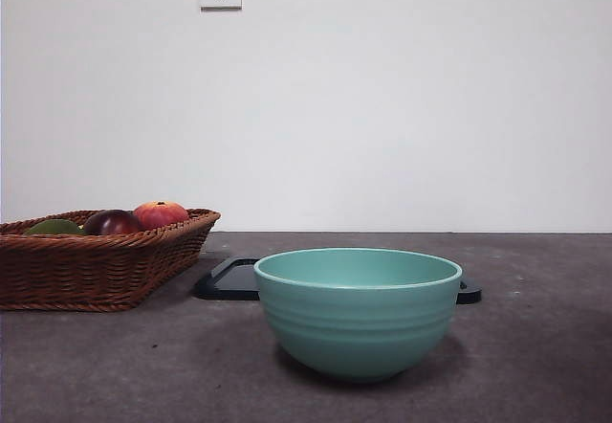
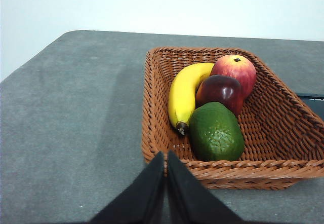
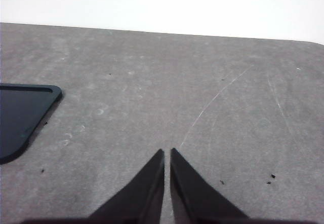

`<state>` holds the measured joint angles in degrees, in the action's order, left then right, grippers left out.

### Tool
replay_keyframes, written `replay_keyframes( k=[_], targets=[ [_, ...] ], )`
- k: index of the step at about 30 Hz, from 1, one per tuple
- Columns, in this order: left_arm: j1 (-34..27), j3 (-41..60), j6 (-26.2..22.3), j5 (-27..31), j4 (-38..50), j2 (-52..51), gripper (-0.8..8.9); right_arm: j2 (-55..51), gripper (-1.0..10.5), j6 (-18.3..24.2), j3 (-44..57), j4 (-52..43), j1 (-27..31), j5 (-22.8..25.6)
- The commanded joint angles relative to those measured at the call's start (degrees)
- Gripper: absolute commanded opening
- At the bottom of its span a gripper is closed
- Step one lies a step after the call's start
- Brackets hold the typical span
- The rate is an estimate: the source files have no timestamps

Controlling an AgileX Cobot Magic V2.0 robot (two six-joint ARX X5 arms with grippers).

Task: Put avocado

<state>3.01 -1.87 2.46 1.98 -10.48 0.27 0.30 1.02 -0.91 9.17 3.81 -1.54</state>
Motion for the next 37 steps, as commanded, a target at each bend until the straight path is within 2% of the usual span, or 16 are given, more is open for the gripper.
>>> replay_keyframes(
  k=[1, 5, 8, 11, 17, 23, 27, 34, 37],
  targets=[
    [0.0, 1.2, 0.9, 0.1, -0.2, -0.1, 0.08, -0.1, 0.2, -2.1, 0.3, -0.6, 0.1, -0.2],
    [0.0, 1.2, 1.7, 0.1, -0.2, -0.1, 0.08, -0.1, 0.2, -4.7, 0.3, -1.7, 0.1, -0.2],
    [0.0, 1.0, 2.0, -0.1, -0.2, -0.1, 0.08, -0.1, 0.2, -10.1, 0.3, -2.3, 0.1, -2.0],
    [0.0, -0.1, 4.2, 0.0, -0.2, -0.1, 0.08, -0.1, 0.1, -13.2, 0.2, -3.5, 0.1, -3.5],
    [0.0, -5.7, 9.6, 0.0, 0.2, 0.2, 0.09, 0.0, 0.1, -19.5, -3.5, -3.6, 0.1, -3.6],
    [0.0, -14.1, 12.8, 0.0, 1.5, 3.5, 0.09, 3.1, 0.1, -22.2, -11.4, -1.8, 0.1, -4.0],
    [0.0, -22.2, 13.0, -0.3, 1.4, 8.6, 0.09, 8.0, 0.1, -22.0, -19.5, 1.7, 0.1, -7.4],
    [0.0, -35.7, 14.4, -6.1, -2.4, 19.5, 0.09, 18.1, 0.1, -22.0, -32.3, 9.8, 0.0, -15.1],
    [0.2, -40.1, 15.8, -11.6, -6.1, 23.6, 0.09, 21.5, 0.1, -22.2, -35.8, 11.8, -1.0, -18.8]
  ],
)
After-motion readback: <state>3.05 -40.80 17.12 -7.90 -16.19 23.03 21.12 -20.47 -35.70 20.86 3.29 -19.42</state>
